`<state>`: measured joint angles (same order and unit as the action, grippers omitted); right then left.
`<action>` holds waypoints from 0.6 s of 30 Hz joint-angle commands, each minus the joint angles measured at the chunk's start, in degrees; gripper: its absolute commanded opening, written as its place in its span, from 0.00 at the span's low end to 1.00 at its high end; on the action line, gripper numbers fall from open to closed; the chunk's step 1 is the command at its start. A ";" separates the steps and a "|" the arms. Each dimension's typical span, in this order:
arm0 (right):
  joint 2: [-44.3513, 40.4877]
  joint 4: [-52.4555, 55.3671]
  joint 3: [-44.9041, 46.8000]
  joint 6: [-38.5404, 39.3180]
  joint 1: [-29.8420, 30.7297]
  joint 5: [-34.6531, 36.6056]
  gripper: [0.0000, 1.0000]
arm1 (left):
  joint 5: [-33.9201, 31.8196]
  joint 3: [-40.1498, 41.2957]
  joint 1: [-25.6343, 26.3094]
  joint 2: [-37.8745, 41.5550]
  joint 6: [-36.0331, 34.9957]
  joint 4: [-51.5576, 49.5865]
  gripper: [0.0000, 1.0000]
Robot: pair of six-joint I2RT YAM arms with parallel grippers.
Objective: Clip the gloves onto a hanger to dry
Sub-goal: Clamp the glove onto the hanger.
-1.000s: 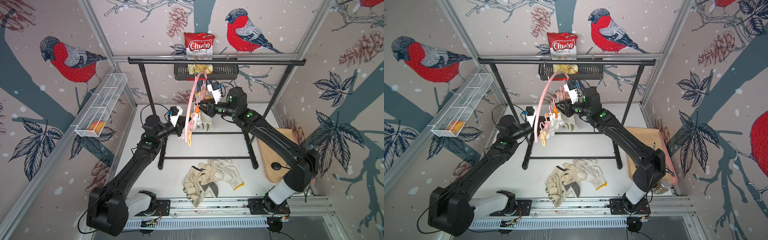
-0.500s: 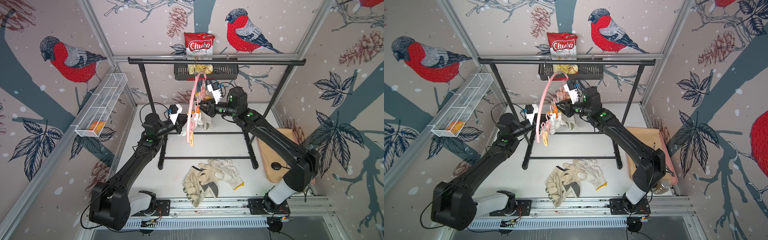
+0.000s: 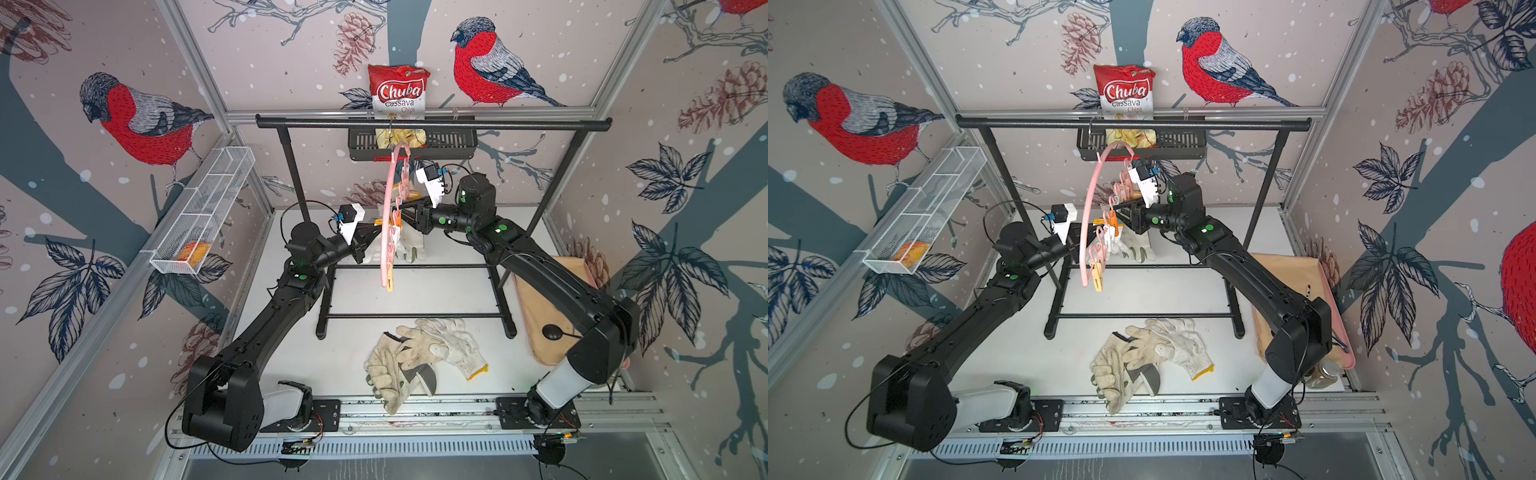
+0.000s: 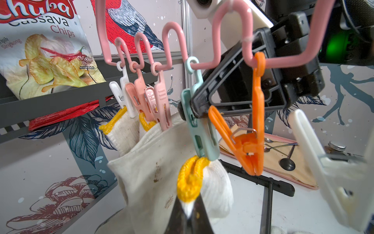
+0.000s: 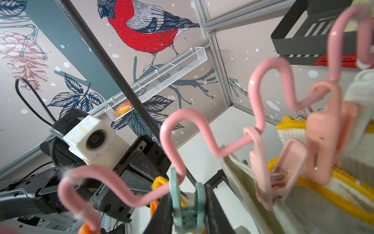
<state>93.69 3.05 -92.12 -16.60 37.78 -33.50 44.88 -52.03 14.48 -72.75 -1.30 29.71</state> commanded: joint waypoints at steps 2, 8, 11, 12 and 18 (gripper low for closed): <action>-0.18 -1.82 -0.52 0.04 -0.09 -0.52 0.26 | 1.03 0.77 1.00 0.40 0.69 3.42 0.00; 0.13 -1.73 -0.66 0.06 -0.16 -0.58 0.26 | 1.53 0.71 2.41 0.16 0.81 3.37 0.00; 0.18 -1.82 -0.60 0.02 -0.16 -0.61 0.26 | 1.00 0.79 2.70 0.10 1.45 4.48 0.00; 0.25 -1.82 -0.52 0.05 -0.16 -0.69 0.26 | 0.91 0.72 2.67 0.05 1.65 4.78 0.00; 0.19 -1.82 -0.37 0.06 -0.17 -0.92 0.26 | -0.73 0.36 2.72 -0.33 2.79 6.73 0.00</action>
<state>93.80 3.03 -92.33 -16.62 37.63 -33.54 44.91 -51.13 17.10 -72.99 0.56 31.46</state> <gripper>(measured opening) 0.264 0.054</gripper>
